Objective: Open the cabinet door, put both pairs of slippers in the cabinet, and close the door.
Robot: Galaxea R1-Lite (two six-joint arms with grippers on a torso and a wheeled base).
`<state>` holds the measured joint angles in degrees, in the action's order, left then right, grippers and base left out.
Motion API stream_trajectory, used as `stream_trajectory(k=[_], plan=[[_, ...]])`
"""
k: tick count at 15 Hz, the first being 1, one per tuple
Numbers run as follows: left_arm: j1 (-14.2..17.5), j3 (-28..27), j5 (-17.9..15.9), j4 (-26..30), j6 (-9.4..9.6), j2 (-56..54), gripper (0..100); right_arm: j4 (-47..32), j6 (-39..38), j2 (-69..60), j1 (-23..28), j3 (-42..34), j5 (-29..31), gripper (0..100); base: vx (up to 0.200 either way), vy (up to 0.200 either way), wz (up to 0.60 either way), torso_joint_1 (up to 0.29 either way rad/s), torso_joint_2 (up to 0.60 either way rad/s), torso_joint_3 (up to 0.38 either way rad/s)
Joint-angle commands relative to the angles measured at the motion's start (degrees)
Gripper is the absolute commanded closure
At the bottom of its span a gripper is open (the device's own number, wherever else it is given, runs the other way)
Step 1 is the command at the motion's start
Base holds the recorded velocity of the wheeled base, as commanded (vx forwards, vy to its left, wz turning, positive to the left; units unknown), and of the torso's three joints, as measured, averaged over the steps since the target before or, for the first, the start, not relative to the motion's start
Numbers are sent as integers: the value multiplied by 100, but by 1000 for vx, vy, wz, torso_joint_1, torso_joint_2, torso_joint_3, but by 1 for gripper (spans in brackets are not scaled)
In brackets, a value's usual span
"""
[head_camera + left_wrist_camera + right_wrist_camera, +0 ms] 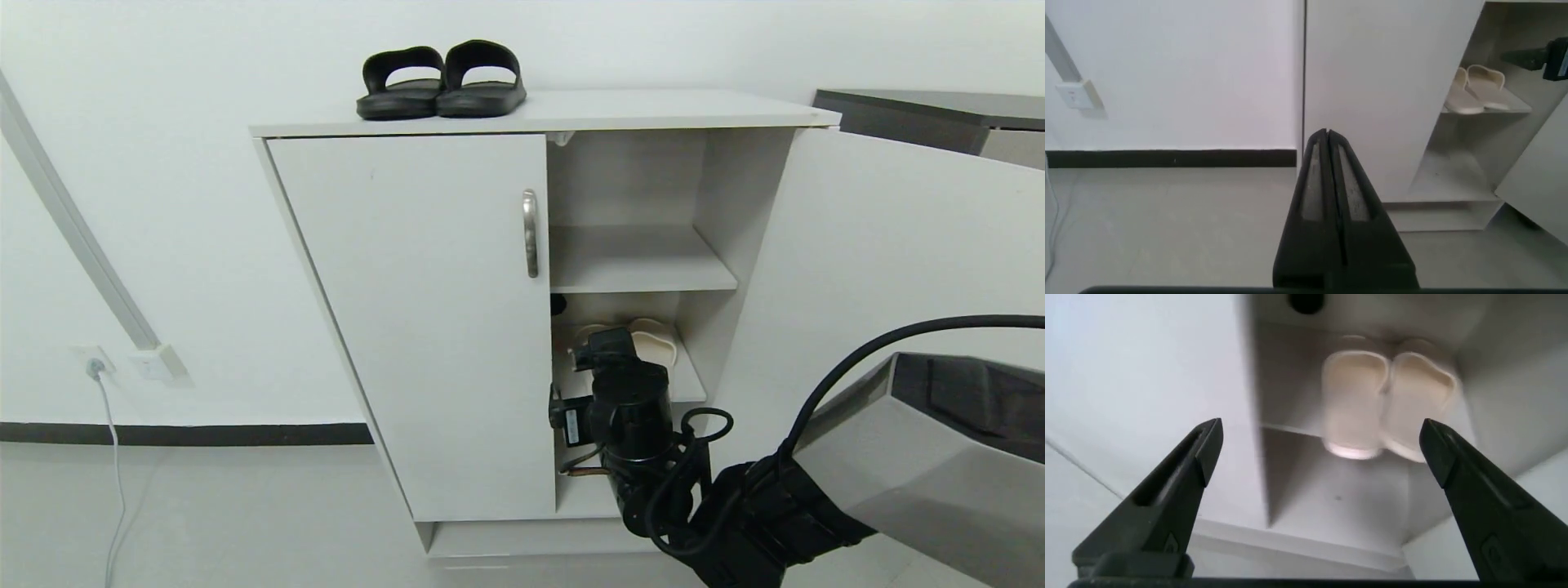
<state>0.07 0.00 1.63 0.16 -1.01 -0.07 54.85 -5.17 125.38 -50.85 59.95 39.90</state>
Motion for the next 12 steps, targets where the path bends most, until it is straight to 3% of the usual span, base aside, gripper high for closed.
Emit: stream_trajectory(k=[1, 12], plan=[[1, 0, 4, 2, -4, 7, 100, 0, -2, 13, -4, -1, 0, 0, 0, 200, 0, 2, 2, 7], [1, 0, 12, 2, -4, 7, 100, 167, 7, 13, -4, -63, -9, 0, 0, 200, 0, 3, 3, 2]])
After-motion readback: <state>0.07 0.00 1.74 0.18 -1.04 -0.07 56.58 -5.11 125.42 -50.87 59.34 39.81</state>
